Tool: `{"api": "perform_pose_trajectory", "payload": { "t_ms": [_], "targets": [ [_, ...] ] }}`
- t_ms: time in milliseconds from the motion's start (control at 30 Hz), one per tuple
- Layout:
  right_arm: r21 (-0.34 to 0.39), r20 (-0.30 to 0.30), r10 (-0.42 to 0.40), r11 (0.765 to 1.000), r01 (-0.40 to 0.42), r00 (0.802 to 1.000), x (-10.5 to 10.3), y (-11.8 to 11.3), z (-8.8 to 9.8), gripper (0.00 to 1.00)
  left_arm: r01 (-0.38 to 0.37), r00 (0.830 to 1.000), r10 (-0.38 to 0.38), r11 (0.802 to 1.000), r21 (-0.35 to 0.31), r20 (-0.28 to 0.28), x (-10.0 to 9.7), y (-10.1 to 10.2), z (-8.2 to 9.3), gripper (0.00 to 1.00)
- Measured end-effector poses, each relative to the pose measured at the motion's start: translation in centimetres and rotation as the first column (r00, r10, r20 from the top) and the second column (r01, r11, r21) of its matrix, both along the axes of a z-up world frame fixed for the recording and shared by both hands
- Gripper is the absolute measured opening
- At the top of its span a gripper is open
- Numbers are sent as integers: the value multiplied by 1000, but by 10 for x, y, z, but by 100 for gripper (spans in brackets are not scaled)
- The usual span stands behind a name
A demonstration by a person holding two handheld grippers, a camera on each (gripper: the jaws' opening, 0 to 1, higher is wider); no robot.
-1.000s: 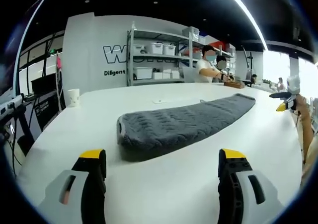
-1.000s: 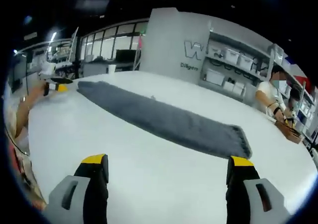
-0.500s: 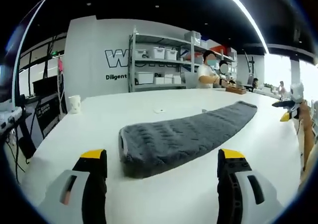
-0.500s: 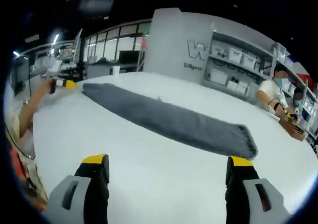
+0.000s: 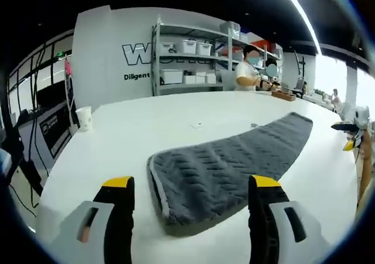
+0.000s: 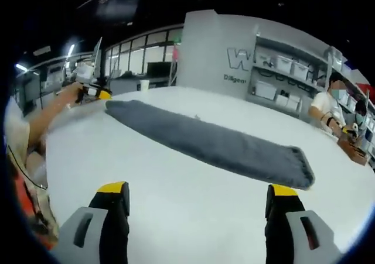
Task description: Open the folded towel by lifting each exposed corner and separating the folded layers until the towel lies flat within the target outline without major curled edges
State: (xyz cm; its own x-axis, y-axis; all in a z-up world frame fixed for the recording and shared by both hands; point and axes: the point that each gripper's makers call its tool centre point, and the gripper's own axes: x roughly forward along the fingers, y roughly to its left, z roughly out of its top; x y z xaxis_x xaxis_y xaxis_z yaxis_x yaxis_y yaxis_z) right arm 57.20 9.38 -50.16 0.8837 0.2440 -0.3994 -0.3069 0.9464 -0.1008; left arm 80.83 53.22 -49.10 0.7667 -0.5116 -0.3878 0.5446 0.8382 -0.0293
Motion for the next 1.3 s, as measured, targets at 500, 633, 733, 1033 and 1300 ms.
{"api": "perform_pose_trajectory", "payload": {
  "t_ms": [500, 633, 733, 1033, 1300],
  "targets": [
    [-6, 42, 7, 1000, -7, 999, -6, 3, 16, 96, -14, 994, 18, 999, 41, -106, 36, -1, -34, 53],
    [-7, 37, 19, 1000, -19, 999, -4, 4, 15, 96, -15, 992, 20, 999, 44, -123, 39, -1, -40, 51],
    [19, 58, 32, 999, -33, 998, -3, 9, 19, 97, -18, 991, 21, 1000, 26, -129, 38, -2, -40, 48],
    [17, 48, 32, 999, -33, 998, -4, 11, 16, 96, -28, 994, 36, 997, 75, -105, 40, 3, -45, 27],
    [11, 44, 34, 999, -34, 998, -4, 11, 15, 96, -42, 996, 49, 994, 103, -69, 42, 7, -48, 11]
  ]
}}
